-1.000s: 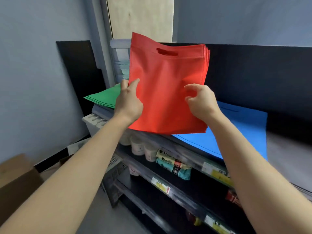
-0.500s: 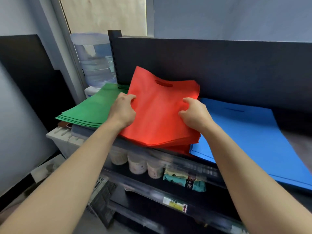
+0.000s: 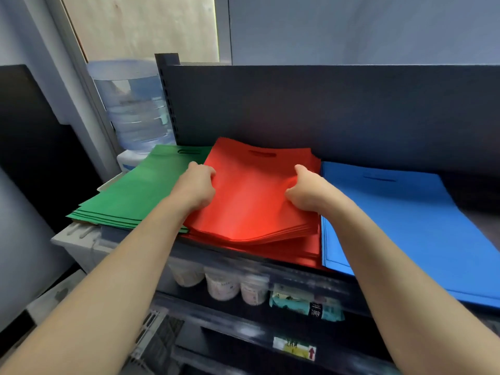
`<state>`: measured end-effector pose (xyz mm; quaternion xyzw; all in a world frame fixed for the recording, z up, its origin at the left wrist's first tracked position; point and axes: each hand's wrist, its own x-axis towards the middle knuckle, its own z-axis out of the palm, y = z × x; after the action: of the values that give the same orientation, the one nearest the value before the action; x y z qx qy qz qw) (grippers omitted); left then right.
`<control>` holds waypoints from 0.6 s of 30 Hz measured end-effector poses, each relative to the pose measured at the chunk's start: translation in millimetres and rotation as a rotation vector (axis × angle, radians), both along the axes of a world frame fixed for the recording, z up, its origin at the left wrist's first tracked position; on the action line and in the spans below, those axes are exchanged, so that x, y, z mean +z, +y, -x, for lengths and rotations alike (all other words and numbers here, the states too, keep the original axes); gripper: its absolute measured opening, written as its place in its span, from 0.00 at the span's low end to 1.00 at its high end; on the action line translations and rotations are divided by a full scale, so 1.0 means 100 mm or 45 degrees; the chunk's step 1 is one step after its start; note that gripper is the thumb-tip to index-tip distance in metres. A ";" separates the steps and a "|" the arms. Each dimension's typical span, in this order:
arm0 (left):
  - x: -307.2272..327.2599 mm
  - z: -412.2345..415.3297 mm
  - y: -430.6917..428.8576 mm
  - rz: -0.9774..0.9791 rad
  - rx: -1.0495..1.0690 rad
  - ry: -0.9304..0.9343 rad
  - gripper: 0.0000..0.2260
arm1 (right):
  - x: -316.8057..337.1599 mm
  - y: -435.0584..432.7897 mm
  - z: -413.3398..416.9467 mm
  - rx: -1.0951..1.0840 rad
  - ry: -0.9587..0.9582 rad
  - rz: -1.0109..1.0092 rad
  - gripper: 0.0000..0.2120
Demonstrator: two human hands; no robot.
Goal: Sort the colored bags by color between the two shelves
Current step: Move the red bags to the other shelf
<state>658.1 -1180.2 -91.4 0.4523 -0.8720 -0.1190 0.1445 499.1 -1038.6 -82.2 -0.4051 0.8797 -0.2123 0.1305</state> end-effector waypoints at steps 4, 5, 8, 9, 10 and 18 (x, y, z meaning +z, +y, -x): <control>-0.10 -0.09 -0.19 -0.080 -0.078 -0.046 0.17 | -0.02 -0.07 -0.11 -0.074 0.073 -0.142 0.24; -0.12 -0.11 -0.22 -0.094 -0.110 -0.049 0.18 | -0.02 -0.08 -0.13 -0.101 0.094 -0.144 0.23; -0.11 -0.12 -0.28 -0.122 -0.229 -0.063 0.20 | -0.02 -0.07 -0.17 -0.268 0.137 -0.085 0.19; -0.10 -0.11 -0.30 -0.135 -0.250 -0.083 0.22 | -0.02 -0.05 -0.19 -0.325 0.151 -0.086 0.17; -0.10 -0.10 -0.32 -0.146 -0.261 -0.116 0.23 | -0.02 -0.02 -0.20 -0.364 0.160 -0.105 0.14; 0.03 0.10 -0.02 0.186 -0.280 -0.291 0.18 | 0.01 0.28 -0.32 -0.563 0.324 0.035 0.13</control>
<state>647.6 -1182.0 -88.6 0.3532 -0.9333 -0.0182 0.0630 530.9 -1010.6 -81.1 -0.2280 0.9533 -0.1949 -0.0365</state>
